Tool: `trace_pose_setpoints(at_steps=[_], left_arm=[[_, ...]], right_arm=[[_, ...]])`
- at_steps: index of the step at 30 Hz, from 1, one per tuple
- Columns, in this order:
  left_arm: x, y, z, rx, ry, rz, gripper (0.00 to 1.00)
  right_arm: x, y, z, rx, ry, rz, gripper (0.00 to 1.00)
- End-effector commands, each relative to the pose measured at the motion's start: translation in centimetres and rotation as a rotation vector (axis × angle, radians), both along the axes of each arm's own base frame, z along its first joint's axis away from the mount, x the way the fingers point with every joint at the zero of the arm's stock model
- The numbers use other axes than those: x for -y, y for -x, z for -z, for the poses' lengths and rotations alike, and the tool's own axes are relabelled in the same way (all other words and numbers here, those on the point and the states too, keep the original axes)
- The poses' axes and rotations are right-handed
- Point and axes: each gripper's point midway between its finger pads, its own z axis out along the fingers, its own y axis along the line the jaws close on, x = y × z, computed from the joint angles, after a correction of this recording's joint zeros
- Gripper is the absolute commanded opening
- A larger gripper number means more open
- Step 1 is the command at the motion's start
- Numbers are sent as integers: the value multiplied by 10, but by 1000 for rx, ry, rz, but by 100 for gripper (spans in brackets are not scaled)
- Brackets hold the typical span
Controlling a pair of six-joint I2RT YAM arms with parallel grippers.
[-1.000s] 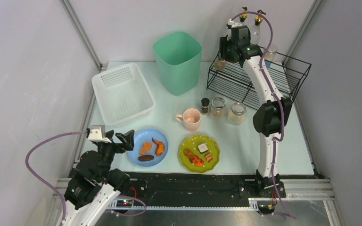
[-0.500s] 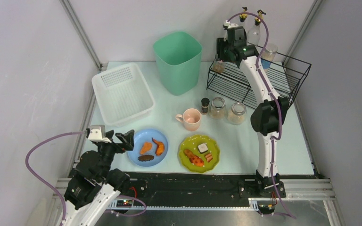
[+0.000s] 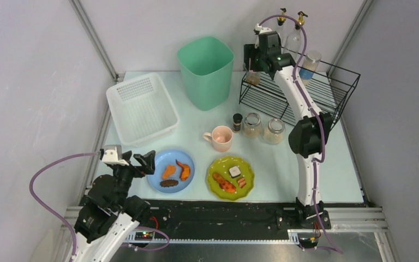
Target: Clear the kitchen counter
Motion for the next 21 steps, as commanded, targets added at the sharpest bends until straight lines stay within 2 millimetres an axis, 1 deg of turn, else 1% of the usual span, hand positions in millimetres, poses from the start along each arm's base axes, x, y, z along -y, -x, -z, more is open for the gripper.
trace_pose_setpoints(at_steps=[1, 2, 4, 5, 6, 7, 8, 9, 11, 12, 13, 14, 15, 16, 17, 18, 19, 20, 21], left_arm=[[-1, -3, -4, 16, 19, -18, 98], [-1, -3, -3, 15, 18, -18, 98], [-1, -3, -3, 15, 17, -16, 98], [-1, -3, -4, 17, 18, -15, 98], [-1, -3, -4, 17, 18, -14, 98], [0, -3, -4, 17, 18, -13, 98], [0, -3, -4, 17, 18, -12, 98], [0, -3, -4, 17, 18, -13, 98], [0, -3, -4, 18, 18, -10, 98], [0, -3, -4, 18, 17, -9, 98], [0, -3, -4, 16, 16, -9, 98], [0, -3, -4, 17, 17, -7, 98], [0, -2, -4, 16, 16, -7, 98], [1, -3, -4, 16, 16, -6, 98], [1, -2, -4, 18, 17, -6, 98], [1, -2, -4, 19, 18, -5, 98], [1, -2, -4, 19, 18, -5, 98], [1, -2, -4, 18, 17, -5, 98], [1, -2, -4, 18, 18, -5, 98]], right_arm=[[-2, 3, -37, 90, -18, 1, 75], [-1, 4, -39, 93, -17, 2, 78], [4, 11, -54, 118, -16, 13, 82], [6, 13, -52, 116, -7, 22, 85], [9, 17, -66, 146, -11, 29, 86], [13, 20, -60, 137, 2, 40, 89], [16, 25, -75, 171, -6, 47, 90], [19, 29, -69, 159, 7, 56, 91], [25, 40, -76, 177, 9, 67, 94], [28, 48, -79, 185, 13, 72, 94], [31, 57, -90, 207, 11, 75, 95], [32, 62, -81, 194, 28, 76, 95], [32, 67, -81, 195, 33, 76, 95], [33, 77, -80, 197, 41, 71, 95], [34, 87, -90, 217, 36, 66, 95], [30, 94, -76, 193, 50, 51, 95], [30, 105, -86, 213, 43, 45, 94], [25, 112, -72, 191, 52, 28, 94], [20, 123, -80, 214, 39, 11, 94]])
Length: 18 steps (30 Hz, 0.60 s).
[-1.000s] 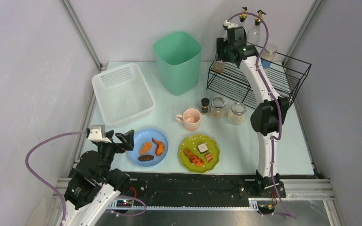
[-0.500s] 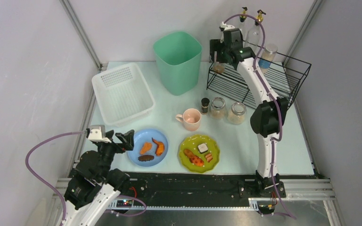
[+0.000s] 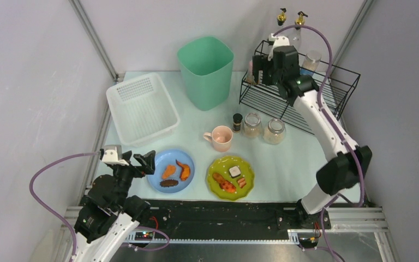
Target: Clear the kitchen counter
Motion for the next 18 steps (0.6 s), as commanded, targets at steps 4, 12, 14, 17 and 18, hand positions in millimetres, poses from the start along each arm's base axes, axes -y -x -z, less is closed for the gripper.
trace_pose_setpoints(at_steps=[4, 12, 14, 17, 18], left_arm=[[0, -2, -4, 18, 18, -10, 98], [-2, -2, -5, 24, 23, -20, 98], [-2, -2, -5, 26, 24, -21, 98], [-3, -2, -5, 26, 24, -21, 98], [-2, -2, -5, 26, 25, -20, 98]], right_arm=[[-28, 57, 3, 39, -21, -102, 93], [-62, 91, 42, -71, -84, -201, 85], [-69, 93, 53, -102, -91, -202, 83], [-82, 93, 69, -133, -93, -218, 82], [-84, 93, 72, -135, -91, -221, 82]])
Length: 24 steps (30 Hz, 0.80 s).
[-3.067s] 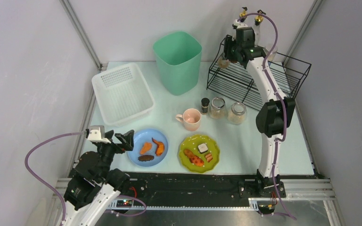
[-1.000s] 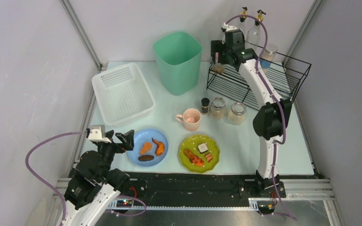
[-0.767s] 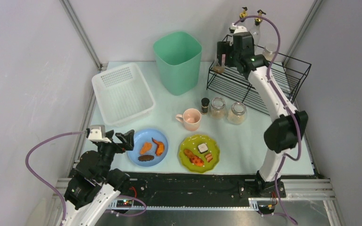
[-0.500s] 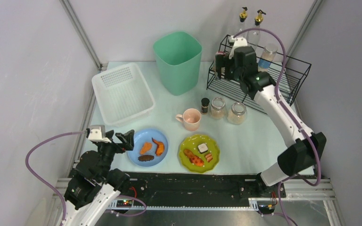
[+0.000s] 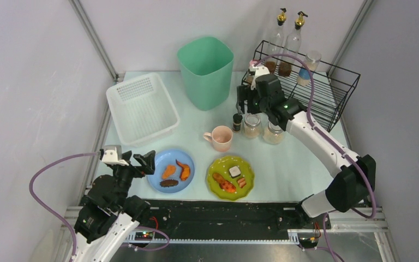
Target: Clear the kitchen counter
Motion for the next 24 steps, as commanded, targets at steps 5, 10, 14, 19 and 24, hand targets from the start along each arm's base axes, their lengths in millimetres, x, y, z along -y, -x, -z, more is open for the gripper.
trace_pose_setpoints(at_steps=[5, 10, 14, 19, 24], left_arm=[[-3, -1, -6, 28, 26, -22, 98], [-3, -2, -5, 27, 24, -24, 99], [-3, -1, -5, 27, 25, -22, 98], [-3, -1, -5, 27, 23, -19, 98], [-3, -1, -5, 28, 23, -22, 98]], right_arm=[[-39, -11, 27, -20, -37, -40, 80], [-47, -22, 50, -44, -29, -27, 77], [-50, -29, 64, -56, -19, -20, 76], [-54, -38, 80, -74, 5, -15, 73], [-55, -45, 91, -90, 30, -4, 72]])
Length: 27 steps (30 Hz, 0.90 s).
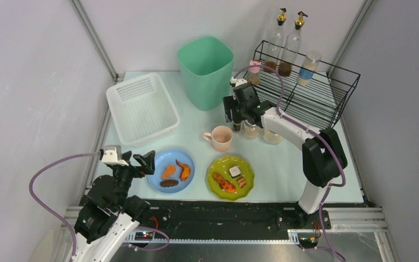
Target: Clear the kitchen counter
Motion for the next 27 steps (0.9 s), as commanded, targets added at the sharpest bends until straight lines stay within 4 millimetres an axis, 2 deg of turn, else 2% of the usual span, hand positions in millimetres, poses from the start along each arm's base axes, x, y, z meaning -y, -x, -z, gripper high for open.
trace_pose_setpoints(at_steps=[1, 19, 27], left_arm=[[-3, -2, -5, 24, 21, -23, 98], [-2, -3, -4, 18, 18, -22, 98], [-1, -3, -3, 15, 16, -18, 98]], right_arm=[[-7, -18, -7, 44, -7, 23, 71], [-1, -26, 9, 38, 46, 44, 71], [2, -21, 15, 13, 69, 42, 62]])
